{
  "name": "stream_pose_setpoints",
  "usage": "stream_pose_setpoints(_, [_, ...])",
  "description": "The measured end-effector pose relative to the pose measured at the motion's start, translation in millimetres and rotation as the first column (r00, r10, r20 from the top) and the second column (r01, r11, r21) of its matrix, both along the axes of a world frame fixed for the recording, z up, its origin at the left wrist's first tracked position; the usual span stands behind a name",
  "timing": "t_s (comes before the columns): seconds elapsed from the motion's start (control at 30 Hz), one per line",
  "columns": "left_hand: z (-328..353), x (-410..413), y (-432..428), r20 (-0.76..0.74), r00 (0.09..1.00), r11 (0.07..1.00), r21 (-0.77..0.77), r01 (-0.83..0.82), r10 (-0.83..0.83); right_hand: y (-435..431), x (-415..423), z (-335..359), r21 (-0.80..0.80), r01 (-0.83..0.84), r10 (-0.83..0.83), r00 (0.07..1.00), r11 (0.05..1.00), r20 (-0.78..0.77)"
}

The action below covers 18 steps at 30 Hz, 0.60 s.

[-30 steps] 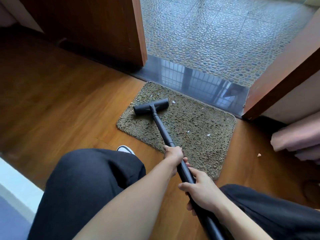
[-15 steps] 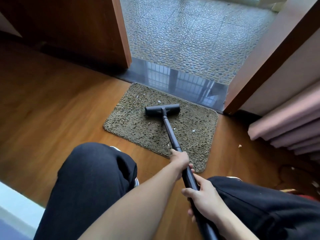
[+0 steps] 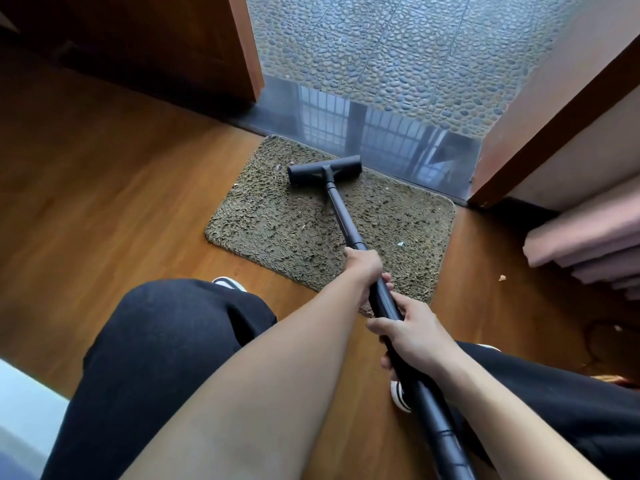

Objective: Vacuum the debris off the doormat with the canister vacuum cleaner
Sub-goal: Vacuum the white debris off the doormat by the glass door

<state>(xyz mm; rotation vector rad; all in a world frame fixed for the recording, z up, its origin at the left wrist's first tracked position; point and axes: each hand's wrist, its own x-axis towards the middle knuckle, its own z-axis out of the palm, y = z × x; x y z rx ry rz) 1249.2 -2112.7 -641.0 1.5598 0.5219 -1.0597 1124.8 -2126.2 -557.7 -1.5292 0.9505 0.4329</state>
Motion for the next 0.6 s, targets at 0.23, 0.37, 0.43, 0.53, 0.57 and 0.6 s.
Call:
stream_pose_setpoints(0.23, [11.9,12.1,-2.6,0.007,1.0,1.0,0.01,0.027,-0.027,-4.9,12.8,1.1,0.071,0.031,-0.031,1.0,0.997,0.003])
stream_pose_setpoints(0.37, [20.1,-0.8,4.7,-0.034,0.998,0.998,0.011,0.058,-0.058,-0.8,-0.7,9.7,0.097,0.045,-0.045,0.999,0.994,0.0])
stream_pose_setpoints(0.43, [22.4,-12.0,11.0,-0.047,0.997,0.998,0.006,0.059,-0.059,4.9,-11.4,14.8,0.092,0.037,-0.037,0.999,0.995,-0.005])
stream_pose_setpoints(0.53, [26.9,-34.4,22.6,-0.038,0.997,0.998,0.011,0.068,-0.067,16.1,-33.7,21.2,0.079,0.02,-0.019,1.0,0.997,-0.012])
stream_pose_setpoints(0.57, [30.7,-43.0,26.7,-0.044,0.997,0.998,0.005,0.068,-0.068,19.5,-42.0,22.7,0.08,0.021,-0.02,1.0,0.997,-0.012])
stream_pose_setpoints(0.6, [34.1,-51.5,30.4,-0.045,0.997,0.998,0.001,0.068,-0.068,22.6,-50.0,24.3,0.079,0.019,-0.018,1.0,0.997,-0.012])
